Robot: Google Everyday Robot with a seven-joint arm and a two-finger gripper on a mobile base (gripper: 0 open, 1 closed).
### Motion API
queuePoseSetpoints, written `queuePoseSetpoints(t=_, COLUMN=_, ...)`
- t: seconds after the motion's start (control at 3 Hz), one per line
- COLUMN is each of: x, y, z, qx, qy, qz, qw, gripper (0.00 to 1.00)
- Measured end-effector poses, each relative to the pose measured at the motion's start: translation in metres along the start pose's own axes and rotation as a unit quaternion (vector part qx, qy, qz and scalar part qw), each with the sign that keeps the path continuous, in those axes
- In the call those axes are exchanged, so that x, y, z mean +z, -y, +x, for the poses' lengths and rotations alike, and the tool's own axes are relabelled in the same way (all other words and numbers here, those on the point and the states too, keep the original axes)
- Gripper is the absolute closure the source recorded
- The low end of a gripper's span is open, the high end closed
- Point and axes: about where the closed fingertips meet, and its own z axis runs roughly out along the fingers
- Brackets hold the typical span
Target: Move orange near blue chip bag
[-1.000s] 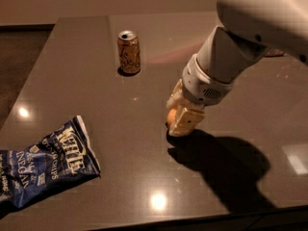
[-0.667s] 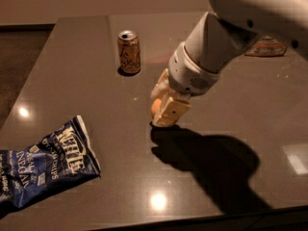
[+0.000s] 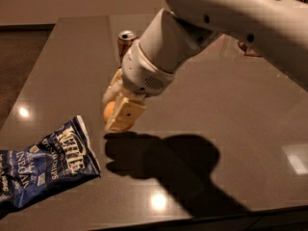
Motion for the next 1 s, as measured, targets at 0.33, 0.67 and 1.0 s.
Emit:
queuePoseSetpoints(t=0.33, x=0.025, y=-0.005, z=-0.009, qx=-0.012, qy=0.002, qz=0.0, qw=0.9999, gripper=1.0)
queuePoseSetpoints(t=0.67, x=0.046, y=-0.006, z=0.002, qx=-0.008, qy=-0.008, qz=0.001, qw=0.9999, gripper=0.77)
queuePoseSetpoints(t=1.0, x=0.054, y=-0.005, z=0.011, qx=-0.003, qy=-0.016, qz=0.001, qw=0.9999, gripper=0.55)
